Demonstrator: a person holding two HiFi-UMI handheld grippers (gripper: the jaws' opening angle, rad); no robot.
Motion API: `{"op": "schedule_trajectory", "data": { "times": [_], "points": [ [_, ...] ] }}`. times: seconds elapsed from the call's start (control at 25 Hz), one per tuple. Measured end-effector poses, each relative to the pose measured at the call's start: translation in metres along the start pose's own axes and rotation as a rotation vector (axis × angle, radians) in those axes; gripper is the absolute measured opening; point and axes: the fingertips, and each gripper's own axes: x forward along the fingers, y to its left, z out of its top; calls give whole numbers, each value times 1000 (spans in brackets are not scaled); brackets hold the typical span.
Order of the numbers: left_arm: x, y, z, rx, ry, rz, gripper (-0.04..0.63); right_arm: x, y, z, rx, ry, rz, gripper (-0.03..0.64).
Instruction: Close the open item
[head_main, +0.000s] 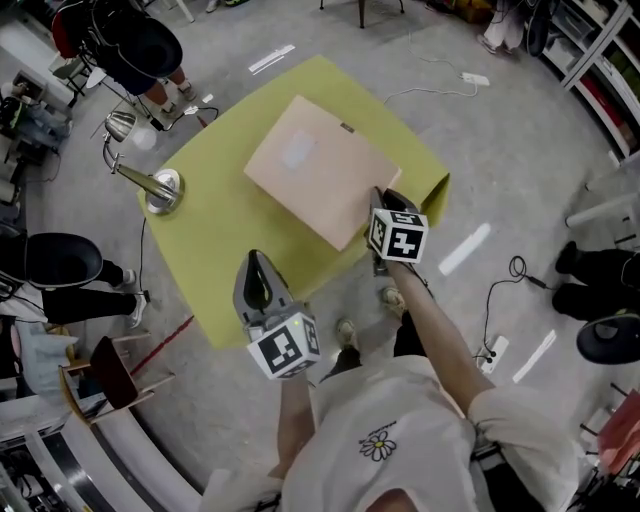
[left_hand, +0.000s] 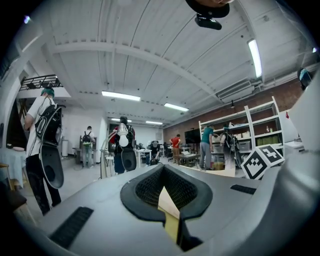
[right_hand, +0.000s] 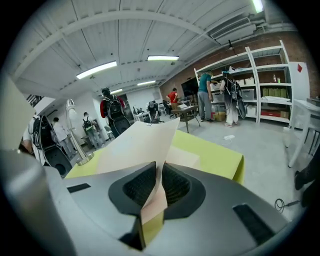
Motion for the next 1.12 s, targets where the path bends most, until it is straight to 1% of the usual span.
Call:
{"op": "schedule_trajectory", "data": {
  "times": [0.08, 0.2, 0.28, 0.4, 0.52, 0.64, 0.8, 0.92, 1.0, 1.12],
  "points": [
    [4, -2, -1, 3, 4, -2, 14, 9, -7, -7, 24, 37, -26, 27],
    [10, -8, -4, -2, 11, -13, 14, 19, -17, -18, 87, 83, -61, 34],
    [11, -11, -6, 1, 14, -20, 14, 20, -19, -19, 90, 99, -73, 37],
    [10, -13, -7, 9, 17, -30, 14, 21, -19, -19, 59, 124, -95, 41],
    [11, -13, -10, 10, 27, -41, 14, 25, -22, -20, 37, 153, -149, 57],
    [10, -14, -13, 13, 34, -48, 14, 28, -26, -19, -19, 179, -202, 81],
    [7, -15, -14, 17, 36, -52, 14, 29, -21, -12, -128, 177, -213, 95],
    [5, -14, -14, 23, 35, -52, 14, 29, -20, -14, -172, 173, -230, 94],
    [3, -11, -13, 25, 22, -42, 14, 29, -19, -14, -178, 172, -240, 95],
    [-2, -9, -7, 45, -26, -24, 14, 29, -19, -13, -181, 166, -259, 103]
  ]
}}
